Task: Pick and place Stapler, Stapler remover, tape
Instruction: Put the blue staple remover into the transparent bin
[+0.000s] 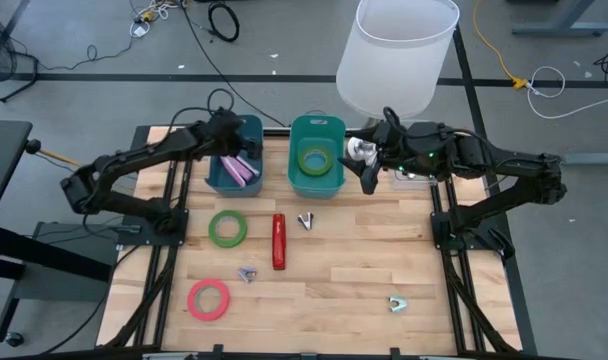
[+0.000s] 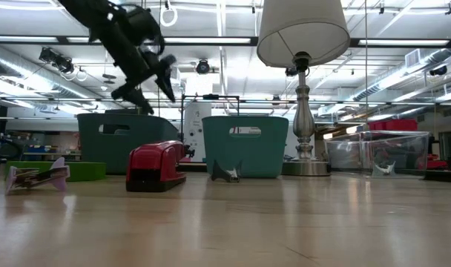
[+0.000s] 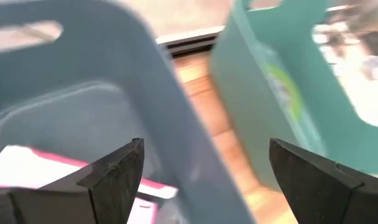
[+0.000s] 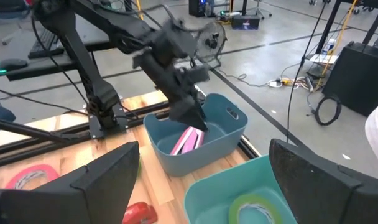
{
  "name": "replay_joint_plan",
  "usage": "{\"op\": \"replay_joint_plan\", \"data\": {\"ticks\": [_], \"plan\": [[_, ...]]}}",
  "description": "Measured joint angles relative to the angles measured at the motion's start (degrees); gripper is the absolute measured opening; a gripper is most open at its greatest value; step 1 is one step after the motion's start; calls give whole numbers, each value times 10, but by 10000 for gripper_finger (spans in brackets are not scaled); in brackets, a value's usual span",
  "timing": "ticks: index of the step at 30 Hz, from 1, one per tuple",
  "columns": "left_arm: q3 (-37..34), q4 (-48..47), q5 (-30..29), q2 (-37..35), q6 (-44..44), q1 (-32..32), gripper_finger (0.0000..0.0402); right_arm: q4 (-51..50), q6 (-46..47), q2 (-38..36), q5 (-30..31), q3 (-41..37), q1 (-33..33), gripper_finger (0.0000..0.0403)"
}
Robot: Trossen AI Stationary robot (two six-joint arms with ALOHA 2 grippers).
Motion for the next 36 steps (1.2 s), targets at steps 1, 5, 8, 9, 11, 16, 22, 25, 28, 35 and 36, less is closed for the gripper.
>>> {"op": "replay_joint_plan", "data": {"ticks": [1,5,8,9,11,16,22,25,28,35,36], "plan": [[0,1,0,-11,5,-10,344,-1,0,0,0,0,0,356],[0,6,17,-50,37,-53,344,-5,-3,0,0,0,0,356],[0,14,35,-72,66,-90,344,-6,-7,0,0,0,0,356],[0,23,40,-76,78,-103,344,-6,-7,0,0,0,0,356],[0,37,45,-84,94,-127,344,-6,-8,0,0,0,0,356],[0,72,45,-87,143,-184,344,-6,-7,0,0,0,0,356],[0,80,46,-87,247,-247,344,-6,-3,0,0,0,0,356],[0,80,46,-87,307,-277,344,-6,-3,0,0,0,0,356],[0,80,46,-87,354,-302,344,-6,1,0,-1,0,0,356],[0,80,36,-86,372,-331,344,-6,1,0,-1,0,0,356],[0,80,35,-86,365,-332,344,-6,1,0,-4,0,0,356]]}}
